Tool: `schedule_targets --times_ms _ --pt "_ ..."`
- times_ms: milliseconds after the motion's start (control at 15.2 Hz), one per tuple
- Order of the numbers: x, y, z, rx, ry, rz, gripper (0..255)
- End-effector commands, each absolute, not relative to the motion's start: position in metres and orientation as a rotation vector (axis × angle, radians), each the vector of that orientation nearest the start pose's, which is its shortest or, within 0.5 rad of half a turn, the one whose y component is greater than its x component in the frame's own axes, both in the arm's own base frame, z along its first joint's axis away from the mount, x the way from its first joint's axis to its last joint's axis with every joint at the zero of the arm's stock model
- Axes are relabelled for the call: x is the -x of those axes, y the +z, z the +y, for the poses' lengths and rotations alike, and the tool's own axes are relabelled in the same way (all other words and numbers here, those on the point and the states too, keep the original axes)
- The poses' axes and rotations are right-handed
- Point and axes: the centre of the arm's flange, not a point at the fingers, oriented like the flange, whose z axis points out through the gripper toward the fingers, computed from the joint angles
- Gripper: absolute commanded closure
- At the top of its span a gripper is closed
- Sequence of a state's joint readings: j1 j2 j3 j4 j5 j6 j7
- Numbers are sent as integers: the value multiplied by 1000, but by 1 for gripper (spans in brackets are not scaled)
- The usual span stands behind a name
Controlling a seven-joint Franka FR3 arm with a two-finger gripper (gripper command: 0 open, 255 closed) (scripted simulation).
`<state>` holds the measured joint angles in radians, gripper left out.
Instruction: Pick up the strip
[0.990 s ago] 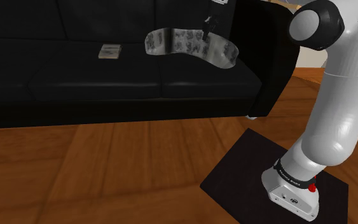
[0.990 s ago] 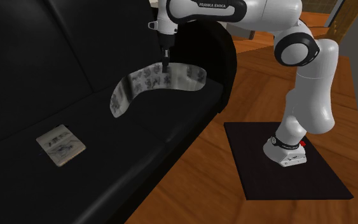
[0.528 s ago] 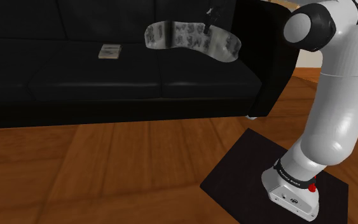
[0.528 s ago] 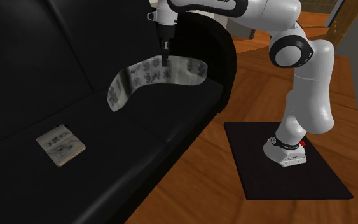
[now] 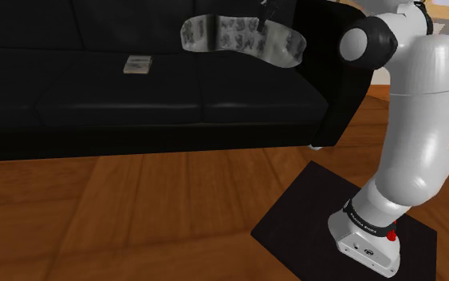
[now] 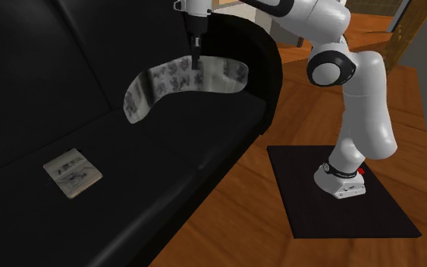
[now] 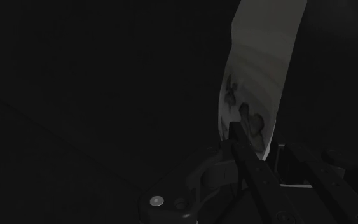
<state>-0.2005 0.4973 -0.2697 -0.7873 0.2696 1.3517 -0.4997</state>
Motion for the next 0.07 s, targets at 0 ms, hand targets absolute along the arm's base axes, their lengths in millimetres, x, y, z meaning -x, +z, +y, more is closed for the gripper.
schedule_targets --times_ms 0 --pt "-626 669 -210 3044 -199 -207 255"
